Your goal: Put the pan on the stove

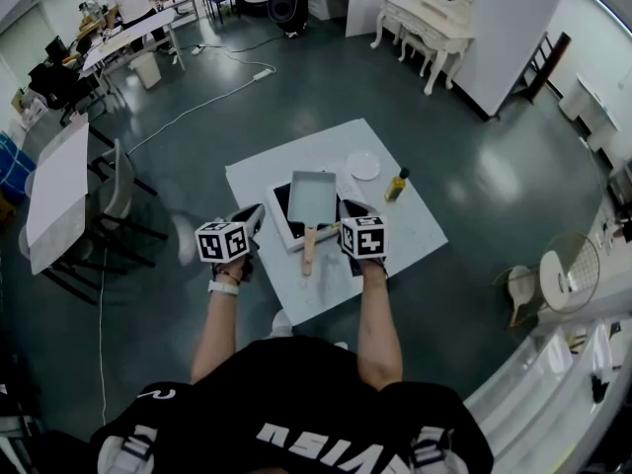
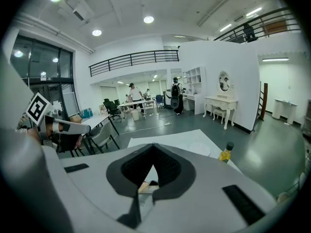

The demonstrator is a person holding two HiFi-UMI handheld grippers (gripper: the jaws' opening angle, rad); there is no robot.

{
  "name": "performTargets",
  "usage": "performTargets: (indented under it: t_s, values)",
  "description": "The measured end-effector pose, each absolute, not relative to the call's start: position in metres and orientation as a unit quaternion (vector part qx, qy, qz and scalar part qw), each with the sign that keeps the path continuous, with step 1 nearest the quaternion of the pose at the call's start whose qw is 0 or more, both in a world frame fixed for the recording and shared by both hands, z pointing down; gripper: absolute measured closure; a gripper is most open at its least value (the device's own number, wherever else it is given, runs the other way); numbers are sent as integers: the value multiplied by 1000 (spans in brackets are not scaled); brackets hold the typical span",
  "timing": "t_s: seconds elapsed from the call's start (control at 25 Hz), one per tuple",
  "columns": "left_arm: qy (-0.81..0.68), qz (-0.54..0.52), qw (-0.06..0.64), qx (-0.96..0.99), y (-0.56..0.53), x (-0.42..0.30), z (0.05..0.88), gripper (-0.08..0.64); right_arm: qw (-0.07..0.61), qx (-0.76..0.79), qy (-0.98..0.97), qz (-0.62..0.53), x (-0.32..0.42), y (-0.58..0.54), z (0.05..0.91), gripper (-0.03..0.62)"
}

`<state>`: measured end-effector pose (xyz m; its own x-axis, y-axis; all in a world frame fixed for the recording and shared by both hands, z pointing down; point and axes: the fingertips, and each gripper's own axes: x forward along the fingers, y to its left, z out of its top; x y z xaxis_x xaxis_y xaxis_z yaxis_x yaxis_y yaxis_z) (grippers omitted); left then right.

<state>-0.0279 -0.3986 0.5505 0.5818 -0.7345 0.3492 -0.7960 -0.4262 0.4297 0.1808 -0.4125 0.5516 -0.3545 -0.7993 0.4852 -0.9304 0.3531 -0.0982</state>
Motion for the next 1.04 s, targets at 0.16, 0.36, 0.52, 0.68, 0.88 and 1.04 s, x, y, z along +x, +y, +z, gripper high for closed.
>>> performTargets:
  t_s: [0.16,0.36,0.52,0.68,0.88,1.04]
  values:
    - [-453,55,286,843,-399,-27,554,560,184,538,-802,184,181,-412,555,595]
    - [-454,56,286,842,-398,-30,557,560,185,537,-802,184,179,-412,558,595]
    - [-452,54,286,843,-399,-30,555,560,185,537,-802,185,177,-412,558,595]
    - [-452,57,287,842,-399,-29,556,561,186,537,-801,185,179,-413,558,595]
    - [-450,57,288,844,-397,-26,557,560,187,538,-800,188,181,-411,560,595]
    - [-453,61,286,842,-396,-27,562,561,188,538,-800,187,182,-410,563,595]
